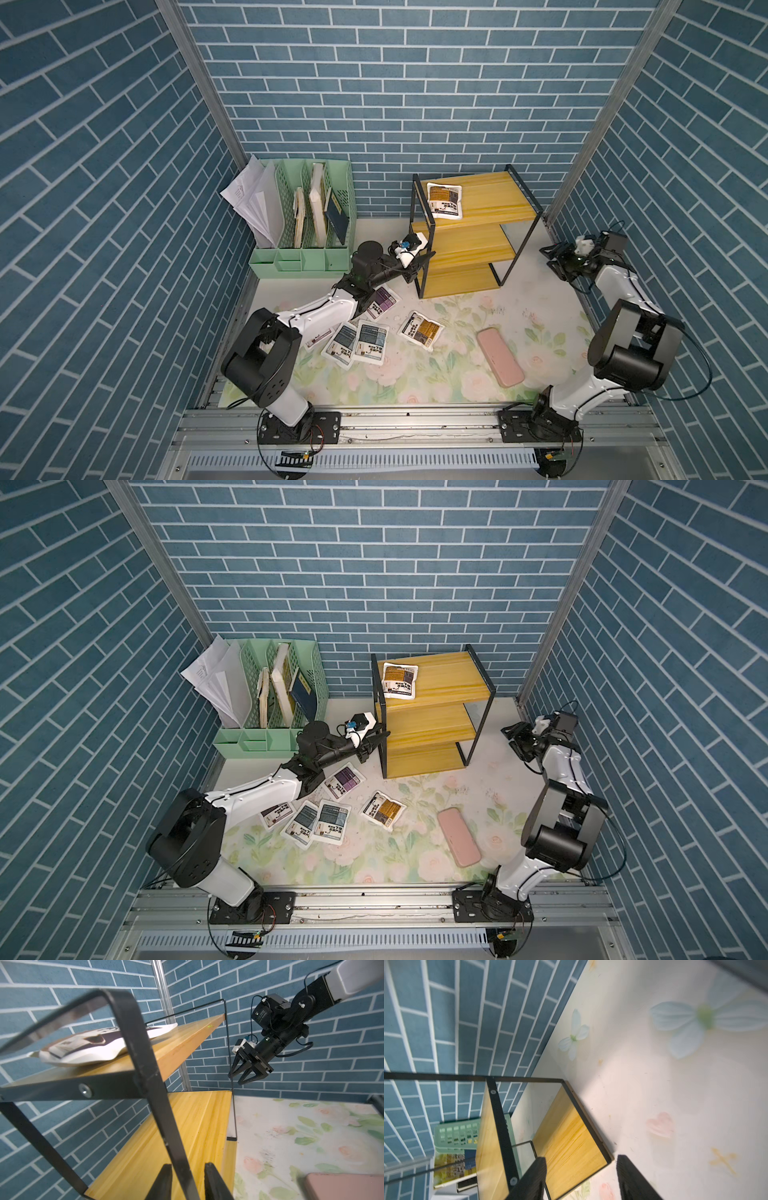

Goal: Place the bagged coffee beans on the shelf by color
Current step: Move the shelf to the center of the board.

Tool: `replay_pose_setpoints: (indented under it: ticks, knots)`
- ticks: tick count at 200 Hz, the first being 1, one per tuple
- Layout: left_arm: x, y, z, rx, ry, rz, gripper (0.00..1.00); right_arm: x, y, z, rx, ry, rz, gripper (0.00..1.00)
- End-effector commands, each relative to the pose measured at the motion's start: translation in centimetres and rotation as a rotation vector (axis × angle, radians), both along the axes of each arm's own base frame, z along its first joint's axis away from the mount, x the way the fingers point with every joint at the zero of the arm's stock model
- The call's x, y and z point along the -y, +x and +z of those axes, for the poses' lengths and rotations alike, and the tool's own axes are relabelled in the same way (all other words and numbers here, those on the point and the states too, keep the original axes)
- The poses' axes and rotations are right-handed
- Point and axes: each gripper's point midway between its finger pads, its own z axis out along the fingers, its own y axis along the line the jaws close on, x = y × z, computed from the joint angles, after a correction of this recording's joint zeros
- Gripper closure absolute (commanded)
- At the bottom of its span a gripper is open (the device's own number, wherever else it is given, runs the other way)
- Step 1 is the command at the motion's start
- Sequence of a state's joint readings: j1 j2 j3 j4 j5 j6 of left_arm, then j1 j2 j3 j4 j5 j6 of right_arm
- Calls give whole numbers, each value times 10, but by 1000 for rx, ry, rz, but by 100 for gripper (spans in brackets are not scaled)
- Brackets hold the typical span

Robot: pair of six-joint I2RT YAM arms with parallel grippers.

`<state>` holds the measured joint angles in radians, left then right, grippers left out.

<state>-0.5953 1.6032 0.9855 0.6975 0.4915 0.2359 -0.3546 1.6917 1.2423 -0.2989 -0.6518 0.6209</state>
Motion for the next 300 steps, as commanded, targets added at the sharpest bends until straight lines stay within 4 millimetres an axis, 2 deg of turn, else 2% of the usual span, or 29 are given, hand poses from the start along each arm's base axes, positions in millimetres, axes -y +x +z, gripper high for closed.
replay_pose_setpoints:
  ticks: [1, 15, 45, 64, 97, 131, 152, 173, 188, 199, 206, 215, 222, 233, 240, 243, 244, 246, 247, 271, 284, 300]
  knots:
    - [-5, 14, 10, 18, -16, 49, 75, -9, 14, -11, 19, -21, 73, 42]
    - [-7, 17, 9, 15, -17, 62, 78, -27, 21, -18, 28, 33, 148, 43]
    - [-17, 21, 10, 11, -21, 83, 85, -72, 23, -6, 91, 114, 312, 45]
    - [-26, 22, 12, 12, -20, 98, 93, -86, 19, 0, 115, 157, 354, 46]
    - [-48, 24, 9, 9, -7, 138, 96, -110, 17, 4, 129, 186, 386, 47]
    - [-77, 30, 6, -8, 6, 184, 97, -150, 23, 9, 147, 205, 447, 47]
    - [-95, 34, 3, -18, 23, 209, 96, -166, 25, 9, 149, 206, 457, 47]
    - [-114, 39, -1, -34, 39, 241, 94, -172, 25, 9, 147, 197, 440, 47]
    - [-125, 40, -4, -44, 48, 256, 91, -167, 25, 14, 160, 173, 389, 47]
    - [-132, 42, -7, -48, 54, 271, 86, -148, 23, 18, 160, 101, 291, 46]
    - [-135, 43, -8, -46, 54, 283, 82, -127, 21, 20, 157, 38, 198, 46]
    - [-140, 46, -7, -45, 51, 307, 77, -99, 8, 20, 145, -21, 81, 45]
    - [-142, 48, -6, -44, 45, 319, 76, -79, -10, 19, 138, -34, -4, 45]
    - [-147, 50, -1, -40, 27, 339, 71, -68, -38, 12, 128, -12, -53, 45]
    - [-150, 51, 3, -35, 14, 359, 68, -70, -58, 6, 115, 2, -49, 45]
    - [-152, 51, 4, -35, 10, 368, 67, -72, -67, 3, 109, 3, -39, 45]
    - [-152, 51, 5, -33, 7, 371, 67, -74, -71, -4, 89, 6, -35, 46]
    - [-154, 52, 5, -33, 5, 377, 67, -76, -76, 1, 103, 3, -23, 46]
    - [-154, 52, 6, -33, 4, 380, 66, -78, -80, -5, 86, 5, -17, 46]
    - [-163, 51, 17, -48, -24, 428, 63, -129, -147, -26, 14, -20, 208, 47]
    - [-168, 43, 22, -82, -47, 444, 59, -159, -182, -40, -27, -6, 331, 49]
    - [-180, 28, 25, -144, -113, 494, 55, -192, -213, -53, -64, 6, 449, 50]
